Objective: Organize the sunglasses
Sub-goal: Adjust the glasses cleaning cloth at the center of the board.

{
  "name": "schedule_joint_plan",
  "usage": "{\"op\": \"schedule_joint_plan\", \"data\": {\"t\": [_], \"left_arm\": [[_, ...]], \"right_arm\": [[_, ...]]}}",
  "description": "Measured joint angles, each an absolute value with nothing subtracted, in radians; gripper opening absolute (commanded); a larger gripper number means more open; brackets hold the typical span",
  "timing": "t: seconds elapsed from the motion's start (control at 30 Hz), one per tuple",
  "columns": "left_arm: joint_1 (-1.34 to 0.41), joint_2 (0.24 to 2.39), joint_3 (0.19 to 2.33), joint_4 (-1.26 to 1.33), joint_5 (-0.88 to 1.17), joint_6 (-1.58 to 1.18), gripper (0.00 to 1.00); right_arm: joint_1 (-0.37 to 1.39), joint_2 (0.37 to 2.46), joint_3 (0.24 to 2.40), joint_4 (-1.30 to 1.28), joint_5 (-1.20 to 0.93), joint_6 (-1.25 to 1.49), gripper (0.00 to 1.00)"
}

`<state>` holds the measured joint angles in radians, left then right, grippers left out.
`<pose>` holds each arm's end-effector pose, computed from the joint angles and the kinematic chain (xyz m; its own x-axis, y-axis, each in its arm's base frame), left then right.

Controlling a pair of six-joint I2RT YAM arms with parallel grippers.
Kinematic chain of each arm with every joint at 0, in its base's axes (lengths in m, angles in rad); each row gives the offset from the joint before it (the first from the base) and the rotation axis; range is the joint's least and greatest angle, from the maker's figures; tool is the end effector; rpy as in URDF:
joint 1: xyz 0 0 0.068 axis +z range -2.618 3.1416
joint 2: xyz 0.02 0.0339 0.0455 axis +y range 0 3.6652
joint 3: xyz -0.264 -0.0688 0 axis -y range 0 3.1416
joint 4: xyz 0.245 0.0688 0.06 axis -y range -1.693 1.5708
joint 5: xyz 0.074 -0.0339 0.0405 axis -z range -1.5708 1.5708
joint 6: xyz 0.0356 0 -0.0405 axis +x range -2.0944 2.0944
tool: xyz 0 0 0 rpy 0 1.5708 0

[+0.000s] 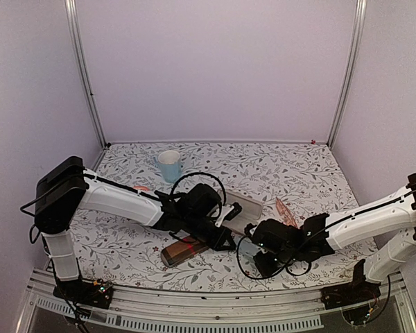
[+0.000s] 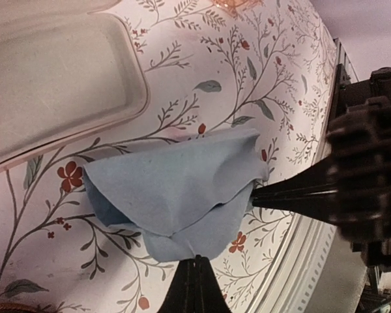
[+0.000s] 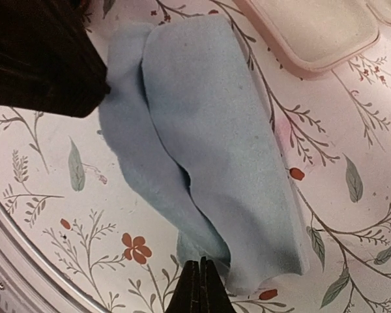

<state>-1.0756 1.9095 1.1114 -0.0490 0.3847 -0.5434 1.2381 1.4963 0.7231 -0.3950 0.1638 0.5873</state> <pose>0.1748 -0.3517 0.1488 -0.7876 0.4497 -0.4214 0.6150 0.5308 -0.5831 0.0905 0.2442 0.1482 -0.7553 -0.5119 -0.4093 -0.5924 0.8004 0.0922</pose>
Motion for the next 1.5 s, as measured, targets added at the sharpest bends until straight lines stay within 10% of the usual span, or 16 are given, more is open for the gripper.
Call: {"op": "schedule_joint_plan", "data": {"t": [0.97, 1.5], "left_arm": [[-1.082, 1.856, 1.053, -0.082, 0.3, -0.549, 0.0], [-1.082, 1.816, 1.047, -0.085, 0.256, -0.471, 0.37]], "right_arm": [[1.237, 1.504, 0.684, -0.304, 0.079, 0.549, 0.27], [1.236, 1.538, 0.709, -0.312, 0.122, 0.558, 0.0]]}}
